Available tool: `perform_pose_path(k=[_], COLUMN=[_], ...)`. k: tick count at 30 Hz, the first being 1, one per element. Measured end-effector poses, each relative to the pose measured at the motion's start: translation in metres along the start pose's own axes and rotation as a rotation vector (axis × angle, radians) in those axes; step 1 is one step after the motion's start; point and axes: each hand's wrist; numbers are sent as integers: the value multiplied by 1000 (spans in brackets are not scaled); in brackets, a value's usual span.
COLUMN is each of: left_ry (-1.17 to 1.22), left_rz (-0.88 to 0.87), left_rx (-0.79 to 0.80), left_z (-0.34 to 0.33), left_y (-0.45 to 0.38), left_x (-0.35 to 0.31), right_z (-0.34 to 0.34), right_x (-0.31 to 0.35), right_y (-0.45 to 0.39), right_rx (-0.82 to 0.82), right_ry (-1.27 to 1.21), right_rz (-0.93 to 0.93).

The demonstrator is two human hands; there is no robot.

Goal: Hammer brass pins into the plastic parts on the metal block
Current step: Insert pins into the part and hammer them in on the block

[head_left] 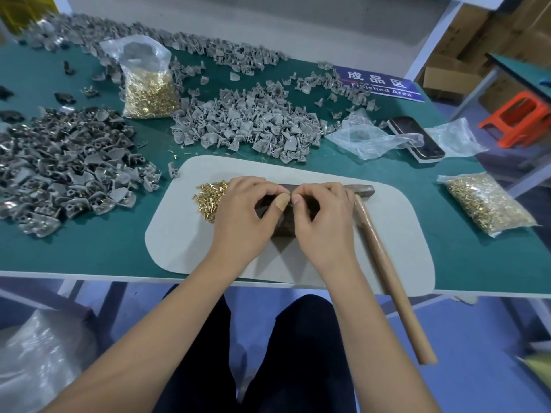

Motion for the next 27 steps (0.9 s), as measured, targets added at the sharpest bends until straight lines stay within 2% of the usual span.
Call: perform_pose_path(k=[8,10,11,13,15,16,20,23,25,27], left_ry=[0,-2,3,9,9,10,12,13,-4,-28], left_rz=[-15,-13,-10,-8,-9,-13,-29,-7,-14,-29], left_rx=[-4,-6,-7,-8,-1,8,29,27,48,73], left_z=[2,2,2,1,1,1,1,1,1,1], left_y=[0,1,1,2,3,4,4,5,6,6], left_x=[0,0,1,1,1,0,1,0,-1,-1], right_z=[6,16,21,34,43,45,56,72,83,91], right_x=[-3,-9,-15,-31,-48,-53,-56,-54,-50,-39], right_y=[6,8,8,8,12,13,7,2,3,7], right_rx=[-76,-165,-234,-291,-179,-106,21,37,47,99], right_ry=[-207,-243,-187,100,445,537,602,437,156,-111], right_rz=[40,32,3,-153,-353,-398,-395,-345,-282,-302])
Point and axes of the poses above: each hand's wrist, its own y-axis away from the middle knuckle, its own z-axis out of the back of the hand, x = y × z, and after that the axes turned 12 degrees about -z, right-handed
